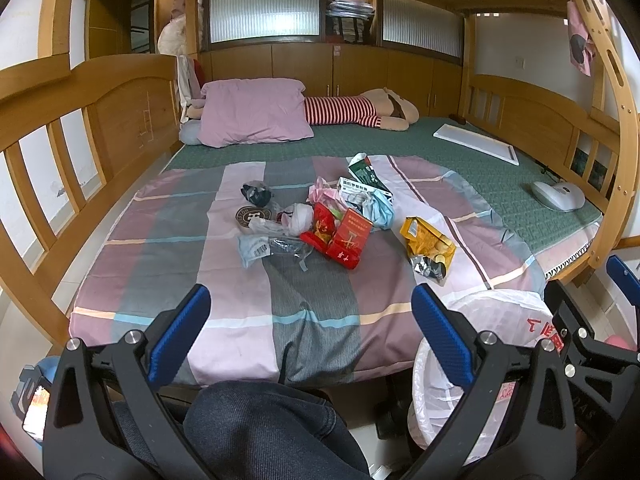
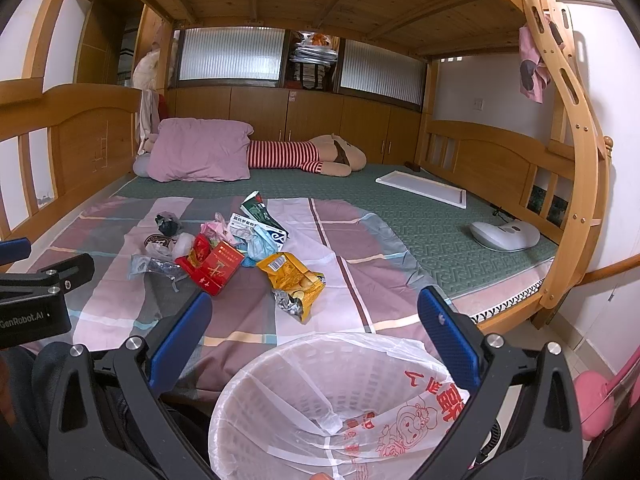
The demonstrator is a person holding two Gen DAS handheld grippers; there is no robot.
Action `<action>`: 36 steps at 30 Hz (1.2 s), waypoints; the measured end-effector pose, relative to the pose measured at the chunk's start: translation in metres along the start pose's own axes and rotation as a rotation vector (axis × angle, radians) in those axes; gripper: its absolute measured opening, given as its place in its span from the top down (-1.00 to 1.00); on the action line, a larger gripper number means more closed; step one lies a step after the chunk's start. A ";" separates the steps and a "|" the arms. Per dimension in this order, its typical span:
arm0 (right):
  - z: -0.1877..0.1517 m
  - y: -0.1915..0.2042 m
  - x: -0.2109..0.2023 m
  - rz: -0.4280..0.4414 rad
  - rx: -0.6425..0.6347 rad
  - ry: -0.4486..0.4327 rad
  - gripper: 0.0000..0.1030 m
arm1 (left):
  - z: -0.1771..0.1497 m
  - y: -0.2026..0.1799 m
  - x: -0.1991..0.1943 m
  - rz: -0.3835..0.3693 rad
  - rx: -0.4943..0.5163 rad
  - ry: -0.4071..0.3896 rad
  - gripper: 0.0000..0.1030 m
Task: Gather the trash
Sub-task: 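Grasp the clear plastic bag with the left gripper while the right grasps the red box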
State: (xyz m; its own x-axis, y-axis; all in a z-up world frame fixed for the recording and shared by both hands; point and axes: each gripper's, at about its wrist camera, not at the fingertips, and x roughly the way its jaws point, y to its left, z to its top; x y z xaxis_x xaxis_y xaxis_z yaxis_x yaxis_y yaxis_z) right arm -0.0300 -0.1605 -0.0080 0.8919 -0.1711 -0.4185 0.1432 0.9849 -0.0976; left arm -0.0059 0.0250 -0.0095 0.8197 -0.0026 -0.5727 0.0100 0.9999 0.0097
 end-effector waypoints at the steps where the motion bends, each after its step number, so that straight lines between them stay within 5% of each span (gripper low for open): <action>1: 0.000 0.000 0.000 0.000 0.000 0.000 -0.95 | -0.001 0.001 0.000 -0.001 0.001 0.001 -0.94; 8: 0.005 -0.009 0.020 0.001 0.051 0.028 -0.95 | 0.016 0.038 0.019 -0.007 -0.092 0.029 -0.94; 11: 0.009 -0.004 0.064 0.036 0.061 0.149 -0.95 | 0.025 0.061 0.043 0.011 -0.112 0.073 -0.94; 19: 0.019 0.033 0.144 0.129 0.067 0.291 -0.95 | 0.041 0.129 0.141 0.061 -0.220 0.210 -0.85; 26: 0.027 0.091 0.210 0.196 0.022 0.351 -0.88 | 0.048 0.154 0.235 -0.022 -0.258 0.326 -0.73; 32: 0.019 0.136 0.268 0.155 0.096 0.456 -0.88 | 0.030 0.184 0.274 -0.050 -0.360 0.415 -0.74; 36: 0.010 0.163 0.310 0.100 0.118 0.530 -0.88 | 0.033 0.192 0.278 -0.083 -0.396 0.403 -0.83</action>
State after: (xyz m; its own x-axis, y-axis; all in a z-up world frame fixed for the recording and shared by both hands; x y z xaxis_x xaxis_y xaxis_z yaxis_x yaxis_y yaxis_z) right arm 0.2744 -0.0524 -0.1443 0.5696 -0.0371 -0.8211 0.1430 0.9882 0.0546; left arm 0.2431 0.2162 -0.1401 0.5412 -0.1534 -0.8268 -0.2147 0.9255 -0.3122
